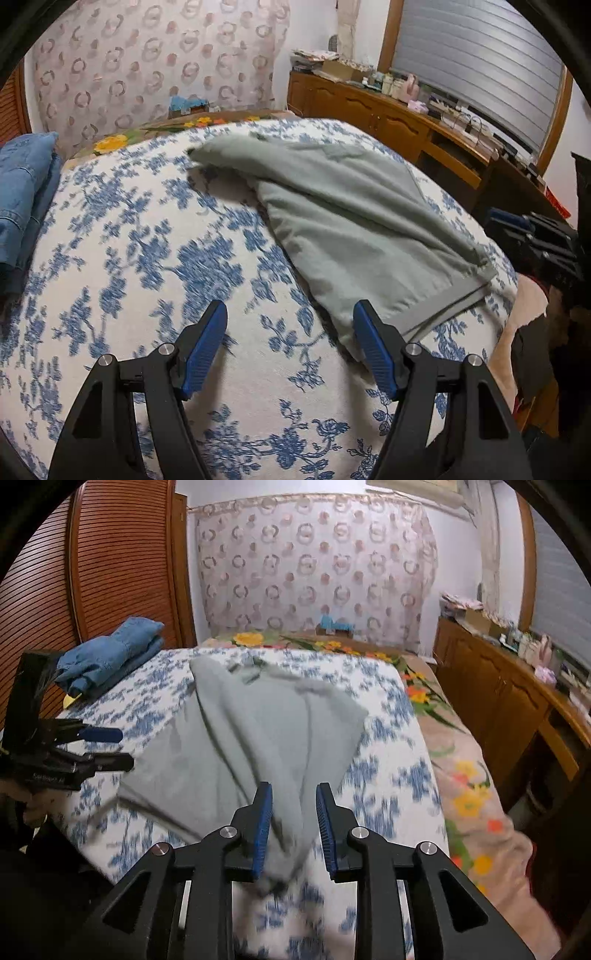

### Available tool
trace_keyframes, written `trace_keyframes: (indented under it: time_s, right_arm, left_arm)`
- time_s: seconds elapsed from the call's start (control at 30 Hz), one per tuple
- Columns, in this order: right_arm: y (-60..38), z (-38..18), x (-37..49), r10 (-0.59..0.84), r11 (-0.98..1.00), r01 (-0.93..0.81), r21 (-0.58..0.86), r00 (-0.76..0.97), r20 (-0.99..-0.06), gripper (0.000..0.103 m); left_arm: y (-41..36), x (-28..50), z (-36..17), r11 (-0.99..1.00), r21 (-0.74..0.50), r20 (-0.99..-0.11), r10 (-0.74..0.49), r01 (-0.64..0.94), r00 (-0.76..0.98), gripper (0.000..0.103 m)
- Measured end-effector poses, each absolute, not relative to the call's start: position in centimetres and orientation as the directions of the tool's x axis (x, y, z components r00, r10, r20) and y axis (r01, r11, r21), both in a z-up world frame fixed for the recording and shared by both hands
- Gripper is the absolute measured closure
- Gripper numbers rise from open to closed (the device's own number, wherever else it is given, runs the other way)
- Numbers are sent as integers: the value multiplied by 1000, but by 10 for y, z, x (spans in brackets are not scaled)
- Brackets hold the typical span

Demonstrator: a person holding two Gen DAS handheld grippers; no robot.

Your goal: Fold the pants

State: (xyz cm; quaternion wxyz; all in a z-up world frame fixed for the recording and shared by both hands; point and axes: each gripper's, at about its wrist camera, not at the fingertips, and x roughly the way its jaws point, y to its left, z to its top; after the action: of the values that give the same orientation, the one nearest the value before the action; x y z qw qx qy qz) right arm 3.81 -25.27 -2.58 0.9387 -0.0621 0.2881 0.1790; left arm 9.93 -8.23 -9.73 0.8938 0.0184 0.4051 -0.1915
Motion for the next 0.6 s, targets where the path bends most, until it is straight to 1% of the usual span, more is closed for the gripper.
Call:
trace_keyframes:
  time_s: [0.07, 0.13, 0.2, 0.33, 0.47, 0.6]
  right_arm:
    - [-246, -20, 50, 320, 920, -391, -10, 769, -554, 78]
    - [-238, -16, 64, 338, 912, -409, -7, 762, -552, 75]
    - [-229, -13, 80, 365, 902, -431, 11, 749, -553, 63]
    - [-210, -15, 117, 419, 880, -470, 68, 700, -579, 62]
    - [-191, -20, 148, 403, 879, -473, 58, 672, -621, 62]
    - [-179, -25, 174, 429, 867, -486, 108, 621, -656, 62]
  left_arm:
    - [-77, 100, -90, 931, -126, -717, -325, 343, 617, 31]
    - [-72, 101, -85, 934, -131, -705, -323, 331, 631, 31]
    - [-67, 102, -79, 938, -129, -695, -316, 321, 645, 31]
    - [-57, 101, -71, 945, -126, -677, -305, 303, 670, 31]
    - [-49, 101, -68, 948, -134, -666, -302, 289, 682, 31]
    - [-43, 100, -68, 949, -148, -661, -304, 278, 686, 31]
